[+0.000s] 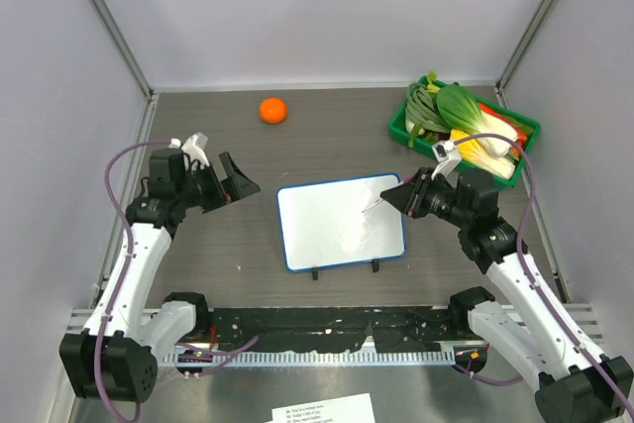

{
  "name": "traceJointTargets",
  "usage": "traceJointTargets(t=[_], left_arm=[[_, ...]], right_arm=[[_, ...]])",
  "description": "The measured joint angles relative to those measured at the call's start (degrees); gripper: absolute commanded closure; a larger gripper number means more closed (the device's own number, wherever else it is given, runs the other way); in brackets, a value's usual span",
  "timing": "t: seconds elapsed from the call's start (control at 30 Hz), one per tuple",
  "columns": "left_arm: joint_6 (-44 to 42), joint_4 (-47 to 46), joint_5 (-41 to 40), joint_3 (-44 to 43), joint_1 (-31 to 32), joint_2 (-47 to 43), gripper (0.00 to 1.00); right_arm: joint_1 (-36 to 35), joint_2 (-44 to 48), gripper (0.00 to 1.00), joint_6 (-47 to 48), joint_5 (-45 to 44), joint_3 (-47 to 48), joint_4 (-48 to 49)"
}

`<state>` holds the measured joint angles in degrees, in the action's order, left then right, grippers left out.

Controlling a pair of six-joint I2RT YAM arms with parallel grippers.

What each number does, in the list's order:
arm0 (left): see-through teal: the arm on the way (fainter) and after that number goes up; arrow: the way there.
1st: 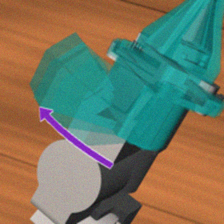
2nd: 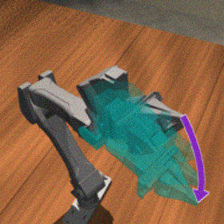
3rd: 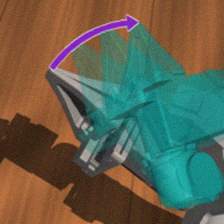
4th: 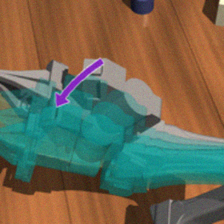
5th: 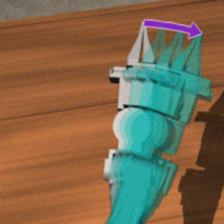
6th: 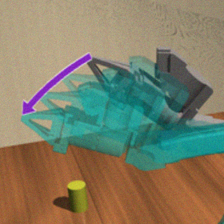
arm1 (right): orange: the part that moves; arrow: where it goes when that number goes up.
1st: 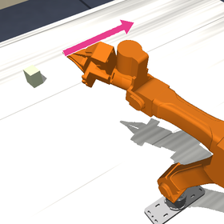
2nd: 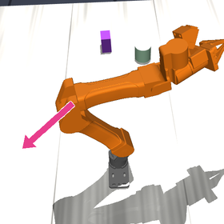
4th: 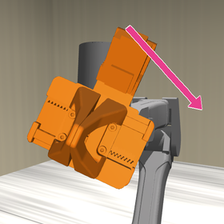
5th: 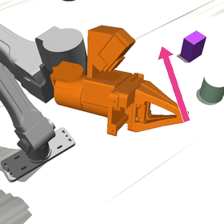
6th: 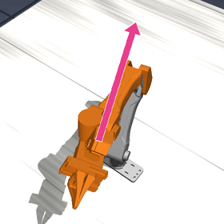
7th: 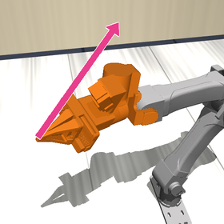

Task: Write a sentence on the whiteboard
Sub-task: Move the whiteboard to the center of the board, then write a sentence on the whiteboard.

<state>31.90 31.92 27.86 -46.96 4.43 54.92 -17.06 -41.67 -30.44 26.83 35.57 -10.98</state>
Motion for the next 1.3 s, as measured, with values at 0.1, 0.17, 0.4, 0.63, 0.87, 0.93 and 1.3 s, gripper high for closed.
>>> traceJointTargets(t=[0.1, 0.17, 0.4, 0.63, 0.87, 0.93, 1.3], left_arm=[[-2.95, -0.33, 1.90, -1.68, -1.77, 0.31, 0.00], [-3.85, -0.55, 4.02, -0.26, -2.69, 0.20, 0.00], [-4.31, -0.39, 10.71, 2.54, -6.62, 0.92, 0.00], [-4.28, -1.03, 12.87, 2.97, -7.13, 0.92, 0.00], [-4.28, -1.66, 13.79, 3.43, -7.17, 0.59, 0.00], [-4.28, -1.79, 13.86, 3.63, -7.17, 0.28, 0.00], [-4.13, -2.27, 14.71, 4.04, -7.17, -0.02, 0.00]], right_arm=[[0.00, -2.47, 0.99, 0.00, 0.09, -0.74, 2.49], [0.00, -3.93, 0.99, -0.17, 0.22, -1.53, 4.33], [0.00, -6.86, 0.99, -1.57, 1.75, -2.82, 9.55], [0.00, -6.84, 0.99, -2.40, 2.95, -2.80, 12.63], [0.00, -6.82, 0.99, -2.91, 3.32, -2.80, 13.25], [0.00, -6.80, 0.99, -2.97, 3.32, -2.80, 13.29], [0.00, -6.56, 0.99, -3.34, 3.32, -2.80, 13.44]])
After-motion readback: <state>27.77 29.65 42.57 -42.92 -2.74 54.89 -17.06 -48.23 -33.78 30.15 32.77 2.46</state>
